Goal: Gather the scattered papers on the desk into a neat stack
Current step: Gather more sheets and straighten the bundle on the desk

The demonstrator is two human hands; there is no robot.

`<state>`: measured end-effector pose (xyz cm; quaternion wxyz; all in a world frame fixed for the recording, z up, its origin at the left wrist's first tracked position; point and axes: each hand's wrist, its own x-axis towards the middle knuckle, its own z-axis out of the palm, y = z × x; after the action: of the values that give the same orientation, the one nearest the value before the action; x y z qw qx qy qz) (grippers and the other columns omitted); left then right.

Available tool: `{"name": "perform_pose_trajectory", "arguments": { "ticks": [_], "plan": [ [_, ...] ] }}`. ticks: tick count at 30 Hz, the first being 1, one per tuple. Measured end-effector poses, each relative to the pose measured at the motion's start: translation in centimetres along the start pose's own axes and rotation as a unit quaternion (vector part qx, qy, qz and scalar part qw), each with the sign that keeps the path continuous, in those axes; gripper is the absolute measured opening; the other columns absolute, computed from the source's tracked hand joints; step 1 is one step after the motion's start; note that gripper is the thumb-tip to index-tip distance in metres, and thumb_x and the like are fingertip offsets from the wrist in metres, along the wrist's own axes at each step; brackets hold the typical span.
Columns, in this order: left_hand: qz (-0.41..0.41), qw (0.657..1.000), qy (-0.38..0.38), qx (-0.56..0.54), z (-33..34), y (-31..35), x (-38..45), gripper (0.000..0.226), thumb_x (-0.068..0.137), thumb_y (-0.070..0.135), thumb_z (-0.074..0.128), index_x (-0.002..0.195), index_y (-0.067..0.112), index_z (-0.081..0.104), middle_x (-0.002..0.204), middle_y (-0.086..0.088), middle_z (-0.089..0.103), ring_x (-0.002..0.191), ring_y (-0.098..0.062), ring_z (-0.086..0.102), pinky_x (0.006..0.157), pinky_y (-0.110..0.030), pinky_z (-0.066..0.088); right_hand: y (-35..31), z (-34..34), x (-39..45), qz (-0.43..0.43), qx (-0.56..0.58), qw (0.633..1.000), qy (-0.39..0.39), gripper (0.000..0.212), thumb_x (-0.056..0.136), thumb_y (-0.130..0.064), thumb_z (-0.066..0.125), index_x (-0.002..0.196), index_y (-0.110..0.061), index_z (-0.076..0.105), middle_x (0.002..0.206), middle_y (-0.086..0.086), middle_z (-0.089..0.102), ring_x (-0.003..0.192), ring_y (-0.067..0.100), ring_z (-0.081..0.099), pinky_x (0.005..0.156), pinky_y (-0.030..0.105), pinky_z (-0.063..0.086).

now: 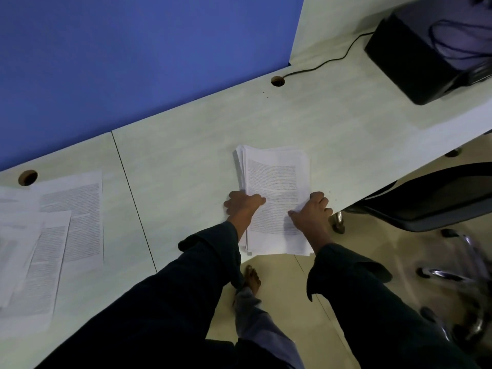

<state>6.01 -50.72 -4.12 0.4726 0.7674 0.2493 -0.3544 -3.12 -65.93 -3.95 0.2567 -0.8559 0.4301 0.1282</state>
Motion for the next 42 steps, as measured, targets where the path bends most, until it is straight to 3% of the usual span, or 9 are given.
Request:
{"name": "perform_pose_trajectory", "arguments": {
  "ticks": [3,8,12,16,19,23,30,37,42],
  "plan": [
    [0.018,0.996,-0.045,-0.075,-0.1,0.7,-0.8,0.085,0.078,0.013,0.084,0.142,0.003,0.029,0.132,-0.013,0.057,0.117,-0.031,0.062,0.097,-0.042,0.056,0.1,-0.1,0.3,0.012,0.007,1.000,-0.010,0.082,0.081,-0.034,0.083,0.140,-0.007,0.033,0.141,0.016,0.041,0.129,0.042,0.045,0.103,0.050,0.042],
    [0.125,0.988,-0.083,-0.034,-3.9,-1.1,0.3,0.054,0.078,0.003,0.082,0.128,0.008,0.062,0.125,-0.009,0.069,0.113,-0.030,0.066,0.100,-0.047,0.055,-1.0,0.0,0.1,0.053,0.144,0.986,-0.067,0.089,0.078,-0.041,0.088,0.138,-0.001,0.035,0.139,0.016,0.045,0.129,0.038,0.051,0.101,0.048,0.047],
    [0.169,0.968,-0.151,-0.107,-10.9,-3.7,-0.4,0.060,0.081,-0.004,0.078,0.136,0.013,0.058,0.129,-0.007,0.069,0.114,-0.026,0.066,0.097,-0.044,0.056,-4.2,1.5,-1.6,0.041,0.245,0.958,-0.145,0.087,0.076,-0.047,0.088,0.138,0.000,0.050,0.132,0.012,0.062,0.116,0.033,0.064,0.090,0.040,0.054],
    [0.142,0.973,-0.079,-0.166,-20.9,-10.2,-0.5,0.069,0.072,-0.002,0.085,0.134,0.007,0.058,0.126,-0.012,0.069,0.114,-0.031,0.067,0.098,-0.046,0.055,-10.1,5.5,-6.9,-0.019,0.293,0.922,-0.252,0.052,0.078,-0.013,0.090,0.123,0.001,0.067,0.118,0.011,0.072,0.094,0.026,0.070,0.080,0.034,0.058],
    [0.123,0.984,0.014,-0.129,-26.6,-16.2,-0.8,0.059,0.077,-0.001,0.084,0.129,0.007,0.059,0.123,-0.008,0.068,0.115,-0.029,0.065,0.101,-0.044,0.053,-14.3,10.7,-12.1,-0.086,0.237,0.927,-0.276,0.050,0.078,-0.006,0.089,0.124,-0.004,0.069,0.126,0.010,0.071,0.104,0.024,0.068,0.096,0.037,0.057],
    [0.113,0.988,0.070,-0.079,-31.3,-20.7,-0.8,0.065,0.078,0.014,0.085,0.135,0.010,0.053,0.129,0.000,0.060,0.119,-0.021,0.058,0.107,-0.035,0.046,-18.2,16.0,-17.7,-0.115,0.156,0.953,-0.231,0.045,0.086,-0.010,0.079,0.129,-0.008,0.065,0.123,0.008,0.066,0.104,0.020,0.058,0.093,0.030,0.049],
    [0.165,0.982,0.085,-0.018,-35.6,-23.1,0.2,0.050,0.083,0.013,0.080,0.126,0.001,0.056,0.115,-0.005,0.062,0.101,-0.014,0.056,0.082,-0.021,0.042,-21.5,18.4,-21.6,-0.137,0.091,0.976,-0.145,0.042,0.086,-0.012,0.076,0.126,-0.010,0.064,0.123,0.012,0.068,0.117,0.036,0.062,0.088,0.031,0.045],
    [0.221,0.974,-0.021,0.052,-38.9,-24.7,0.7,0.053,0.081,0.042,0.078,0.123,0.016,0.059,0.123,-0.004,0.066,0.109,-0.017,0.062,0.093,-0.027,0.051,-21.8,19.6,-24.1,-0.066,0.096,0.988,-0.100,0.037,0.083,-0.008,0.075,0.119,-0.010,0.068,0.112,0.014,0.071,0.109,0.035,0.064,0.082,0.030,0.044],
    [0.380,0.853,0.037,0.355,-39.7,-23.9,1.5,0.095,0.079,0.089,0.033,0.157,0.035,0.021,0.166,-0.003,0.021,0.151,-0.030,0.017,0.121,-0.056,0.019,-21.0,19.3,-23.8,-0.043,0.111,0.990,-0.080,0.033,0.082,-0.005,0.074,0.114,-0.010,0.068,0.101,0.010,0.067,0.101,0.033,0.063,0.081,0.030,0.044]
  ]
}}
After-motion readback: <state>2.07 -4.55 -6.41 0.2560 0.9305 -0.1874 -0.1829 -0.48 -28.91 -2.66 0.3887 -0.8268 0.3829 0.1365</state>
